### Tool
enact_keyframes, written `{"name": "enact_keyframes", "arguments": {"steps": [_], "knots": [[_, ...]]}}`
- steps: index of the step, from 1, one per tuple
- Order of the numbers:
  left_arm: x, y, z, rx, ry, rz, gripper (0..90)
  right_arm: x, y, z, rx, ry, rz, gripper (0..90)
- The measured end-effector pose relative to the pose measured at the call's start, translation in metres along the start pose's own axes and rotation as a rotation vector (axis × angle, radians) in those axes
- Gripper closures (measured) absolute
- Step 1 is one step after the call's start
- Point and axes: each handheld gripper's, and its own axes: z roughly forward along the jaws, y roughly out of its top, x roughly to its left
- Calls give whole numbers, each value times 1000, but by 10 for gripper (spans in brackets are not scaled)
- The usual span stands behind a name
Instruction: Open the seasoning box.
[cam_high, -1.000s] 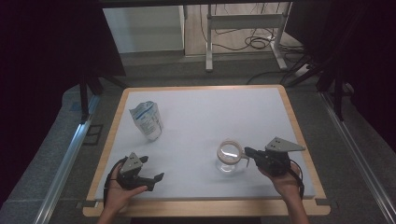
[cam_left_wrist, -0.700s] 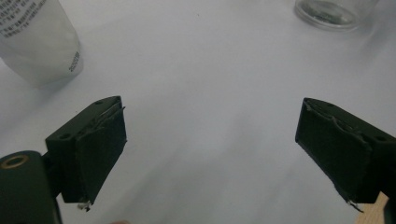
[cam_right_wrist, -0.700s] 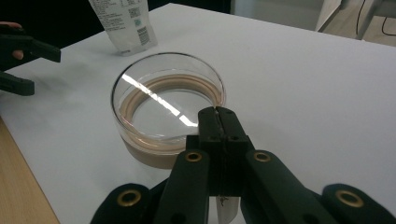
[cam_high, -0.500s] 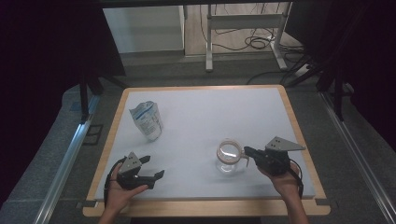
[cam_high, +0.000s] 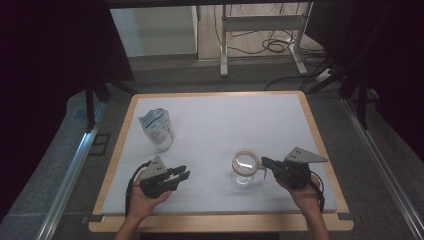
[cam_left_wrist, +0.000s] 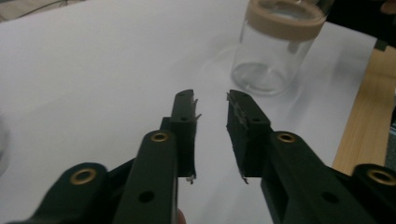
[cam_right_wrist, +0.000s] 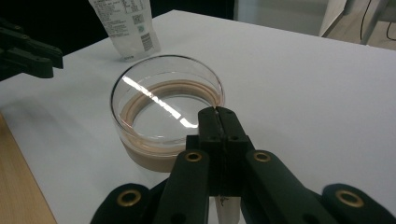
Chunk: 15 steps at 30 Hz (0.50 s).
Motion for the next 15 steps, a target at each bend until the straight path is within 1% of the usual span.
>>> {"name": "enact_keyframes", "arguments": {"steps": [3, 8, 11, 15], "knots": [[-6, 11, 12, 7, -32, 21, 795, -1, -3, -1, -15, 2, 7, 900], [-8, 18, 25, 27, -63, 19, 889, -2, -4, -1, -23, 9, 15, 900], [-7, 19, 28, 33, -73, 15, 900, -2, -4, -1, -24, 9, 11, 900], [-7, 20, 32, 24, -90, 4, 900, -2, -5, 0, -34, 11, 15, 900]]}}
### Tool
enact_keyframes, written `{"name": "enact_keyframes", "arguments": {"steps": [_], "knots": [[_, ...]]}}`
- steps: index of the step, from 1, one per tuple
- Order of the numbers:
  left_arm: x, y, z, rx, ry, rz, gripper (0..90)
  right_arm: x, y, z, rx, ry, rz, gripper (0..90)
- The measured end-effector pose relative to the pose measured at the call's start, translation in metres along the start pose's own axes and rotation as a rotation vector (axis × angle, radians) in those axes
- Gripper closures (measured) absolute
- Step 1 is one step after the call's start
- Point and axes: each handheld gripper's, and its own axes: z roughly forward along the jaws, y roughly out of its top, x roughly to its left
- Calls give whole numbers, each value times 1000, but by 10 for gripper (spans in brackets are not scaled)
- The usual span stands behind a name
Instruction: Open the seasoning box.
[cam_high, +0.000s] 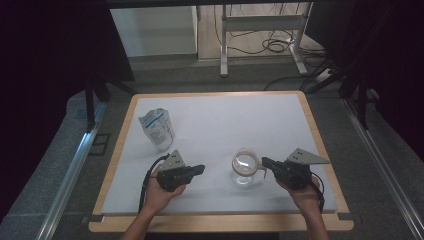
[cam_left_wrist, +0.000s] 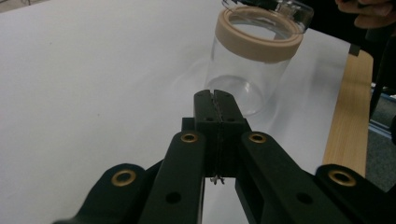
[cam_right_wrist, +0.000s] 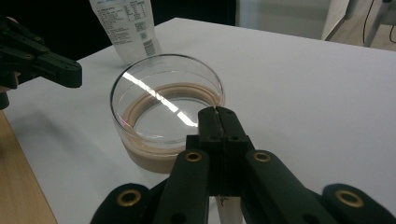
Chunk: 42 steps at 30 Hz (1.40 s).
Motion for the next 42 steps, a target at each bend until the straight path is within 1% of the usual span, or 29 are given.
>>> {"name": "enact_keyframes", "arguments": {"steps": [1, 3, 4, 6, 9, 11, 14, 16, 17, 19, 22, 27, 30, 34, 39, 42], "knots": [[0, 1, 1, -3, -1, 1, 900, 0, 0, 0, -3, -1, 3, 900], [-3, 5, 5, -3, 10, 16, 900, 0, -2, -1, -13, -1, 8, 900], [-4, 7, 7, -5, 7, 20, 900, -1, -3, -1, -14, 1, 14, 900], [-7, 12, 12, -11, -4, 23, 900, -2, -4, -1, -23, 4, 19, 900], [-12, 20, 21, -14, -20, 32, 900, -1, -4, -2, -20, 1, 14, 900], [-15, 26, 28, -12, -39, 35, 900, 0, -4, -1, -23, 8, 12, 900], [-17, 32, 38, -3, -59, 34, 900, -2, -5, -3, -21, 5, 19, 900], [-18, 36, 42, -11, -74, 29, 900, -2, -7, -3, -13, -11, 13, 900], [-19, 38, 44, -13, -72, 34, 900, -2, -8, -2, -5, -11, 12, 900], [-19, 43, 47, -25, -86, 30, 900, -2, -10, -1, 10, -25, 8, 900], [-21, 52, 51, -31, -95, 36, 900, -5, -11, 0, 10, -14, 19, 900], [-27, 65, 55, -37, -100, 63, 900, -4, -11, 0, 10, -19, 11, 900], [-30, 72, 57, -42, -112, 71, 900, -4, -12, 0, 11, -21, 13, 900], [-38, 80, 62, -46, -127, 90, 900, -4, -12, 0, 10, -21, 10, 900], [-45, 90, 70, -46, -153, 97, 900, -4, -12, 1, 10, -21, 12, 900], [-52, 93, 74, -41, -155, 119, 900, -4, -12, 0, 9, -20, 14, 900]]}}
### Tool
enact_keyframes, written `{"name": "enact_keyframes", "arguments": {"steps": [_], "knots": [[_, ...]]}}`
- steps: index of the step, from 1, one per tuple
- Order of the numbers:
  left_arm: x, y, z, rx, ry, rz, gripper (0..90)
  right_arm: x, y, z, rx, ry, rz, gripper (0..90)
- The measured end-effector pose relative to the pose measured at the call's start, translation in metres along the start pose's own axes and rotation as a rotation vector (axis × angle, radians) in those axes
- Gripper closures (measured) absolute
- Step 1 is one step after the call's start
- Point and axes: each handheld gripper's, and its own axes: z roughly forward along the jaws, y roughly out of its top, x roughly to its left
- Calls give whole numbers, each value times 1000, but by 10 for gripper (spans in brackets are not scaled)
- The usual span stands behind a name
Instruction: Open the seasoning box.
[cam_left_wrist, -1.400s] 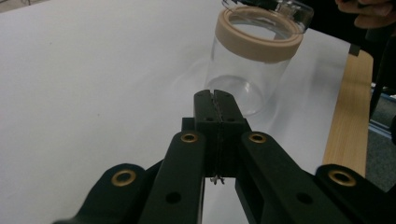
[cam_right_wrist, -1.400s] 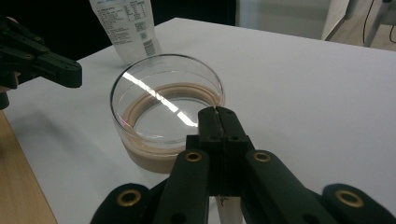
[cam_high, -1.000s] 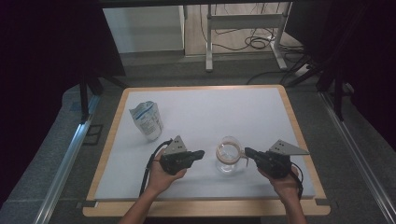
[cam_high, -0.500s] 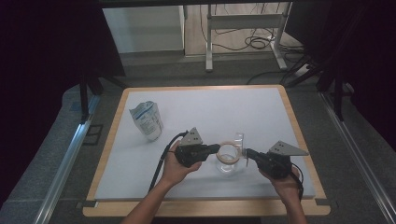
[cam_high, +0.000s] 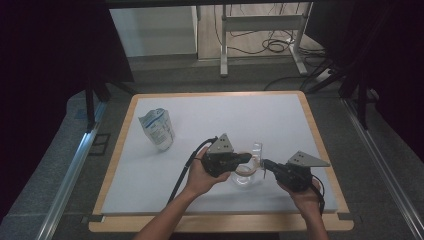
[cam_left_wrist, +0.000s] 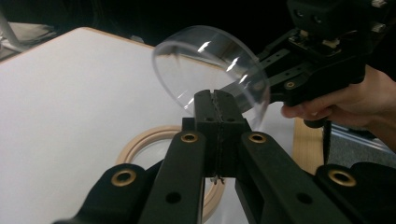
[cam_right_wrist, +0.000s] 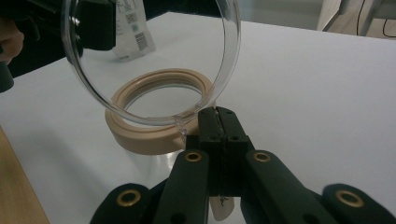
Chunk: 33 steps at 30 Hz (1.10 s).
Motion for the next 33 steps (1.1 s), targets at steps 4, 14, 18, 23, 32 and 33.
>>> {"name": "enact_keyframes", "arguments": {"steps": [4, 14, 18, 23, 32, 33], "knots": [[-4, 3, 4, 4, -9, 8, 900, 0, 0, -1, 1, 1, 2, 900], [-12, 12, 20, 28, -25, 33, 900, -4, -6, -16, -25, -19, 33, 899], [-18, 14, 31, 37, -39, 45, 900, -4, -12, -28, -32, -31, 44, 897], [-23, 16, 37, 48, -41, 56, 900, -5, -22, -38, -26, -41, 67, 884], [-20, 17, 30, 34, -19, 56, 897, -10, -43, -42, 9, -43, 95, 864], [-20, 17, 26, 27, -15, 57, 893, -9, -43, -41, 12, -31, 100, 852]]}}
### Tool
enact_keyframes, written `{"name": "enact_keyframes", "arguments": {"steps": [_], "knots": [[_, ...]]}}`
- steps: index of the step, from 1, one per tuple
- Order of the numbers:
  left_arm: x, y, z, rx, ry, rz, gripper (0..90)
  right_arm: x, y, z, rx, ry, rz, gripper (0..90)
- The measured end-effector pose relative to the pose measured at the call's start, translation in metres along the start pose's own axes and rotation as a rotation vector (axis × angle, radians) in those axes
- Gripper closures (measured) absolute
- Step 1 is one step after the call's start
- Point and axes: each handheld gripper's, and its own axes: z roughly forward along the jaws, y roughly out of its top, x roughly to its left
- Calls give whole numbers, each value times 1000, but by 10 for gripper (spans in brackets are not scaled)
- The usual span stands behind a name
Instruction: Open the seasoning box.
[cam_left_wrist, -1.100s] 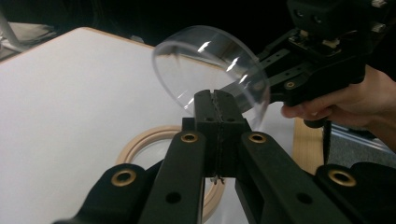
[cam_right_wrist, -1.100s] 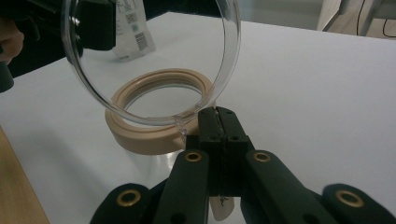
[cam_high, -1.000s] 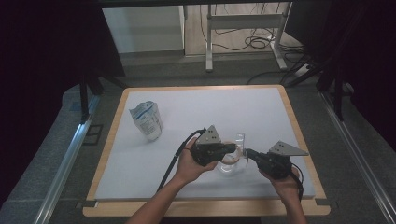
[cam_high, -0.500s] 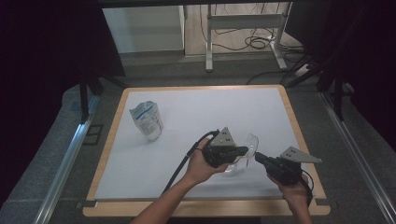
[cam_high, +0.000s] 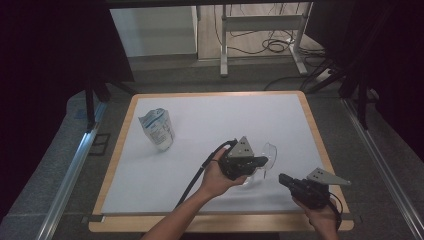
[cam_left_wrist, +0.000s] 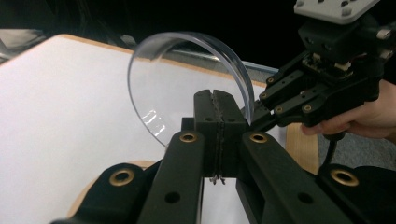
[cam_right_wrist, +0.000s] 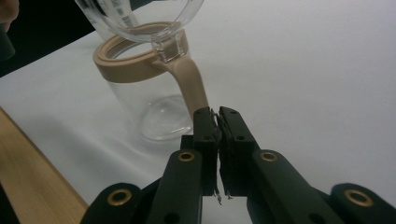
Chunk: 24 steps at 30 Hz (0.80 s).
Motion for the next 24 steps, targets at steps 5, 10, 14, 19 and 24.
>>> {"name": "enact_keyframes", "arguments": {"steps": [5, 10, 14, 19, 24], "knots": [[5, -3, -18, -20, 18, -3, 868, 6, -2, 4, 11, 30, -24, 750], [11, -15, -41, -33, 43, -17, 692, 17, -5, 9, 5, 55, -52, 602], [17, -30, -58, -54, 61, -43, 515, 28, -6, 10, -4, 71, -67, 511], [23, -48, -76, -51, 61, -66, 352, 43, -8, 12, -28, 103, -91, 408], [23, -62, -89, -36, 107, -57, 274, 55, -8, 17, -41, 99, -110, 349]]}}
